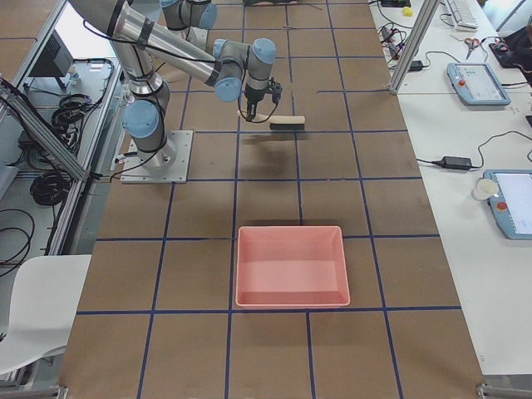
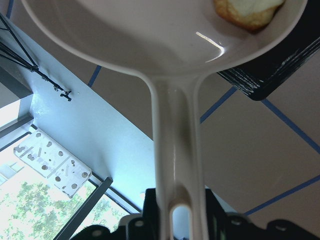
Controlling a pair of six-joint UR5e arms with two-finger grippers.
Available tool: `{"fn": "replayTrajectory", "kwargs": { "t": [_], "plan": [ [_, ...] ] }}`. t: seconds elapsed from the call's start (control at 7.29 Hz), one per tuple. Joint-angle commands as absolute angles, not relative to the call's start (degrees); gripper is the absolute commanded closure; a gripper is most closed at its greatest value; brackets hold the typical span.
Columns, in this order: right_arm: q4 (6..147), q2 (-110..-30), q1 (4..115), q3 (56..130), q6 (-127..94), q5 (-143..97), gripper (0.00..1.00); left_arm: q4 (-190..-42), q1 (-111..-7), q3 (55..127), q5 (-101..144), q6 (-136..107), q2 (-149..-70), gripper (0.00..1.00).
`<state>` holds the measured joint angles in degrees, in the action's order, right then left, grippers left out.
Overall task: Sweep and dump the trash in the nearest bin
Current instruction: 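Lower the brush to the table and open the right gripper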
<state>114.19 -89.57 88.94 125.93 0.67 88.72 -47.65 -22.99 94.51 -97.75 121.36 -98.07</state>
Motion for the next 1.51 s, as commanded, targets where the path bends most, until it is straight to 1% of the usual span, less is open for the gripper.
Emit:
{"fn": "replayTrajectory", "kwargs": {
  "t": [0.0, 0.27, 0.41, 0.55, 0.82, 1.1, 1.23, 1.37],
  "plan": [
    [114.1, -88.9, 88.9, 125.9, 0.7, 88.7, 0.7, -47.2, -23.2, 95.4, -99.2, 127.4, -97.0, 0.96],
    [114.0, -88.6, 88.8, 125.9, 0.7, 88.6, 0.65, -47.2, -23.6, 94.3, -100.2, 129.5, -97.5, 0.96],
    [114.0, -88.6, 88.9, 125.9, 0.8, 88.7, 0.34, -47.2, -24.2, 94.0, -100.2, 130.2, -97.4, 0.96],
    [114.0, -88.6, 88.9, 125.9, 0.8, 88.7, 0.06, -47.2, -25.0, 93.2, -100.3, 130.3, -97.9, 0.96],
    [114.1, -88.6, 88.9, 125.9, 0.8, 88.7, 0.05, -47.6, -27.6, 91.8, -102.5, 129.9, -98.0, 0.96],
    [114.5, -88.6, 88.8, 125.4, 0.7, 88.9, 0.05, -48.2, -27.6, 90.5, -103.9, 129.8, -98.6, 0.96],
    [114.3, -88.6, 88.8, 123.7, 0.8, 89.3, 0.05, -48.2, -27.7, 90.4, -104.8, 130.0, -98.0, 0.96],
    [112.5, -88.5, 88.8, 119.1, 0.7, 89.1, 0.05, -48.2, -27.7, 90.5, -104.9, 130.0, -98.7, 0.96]
  ]
}}
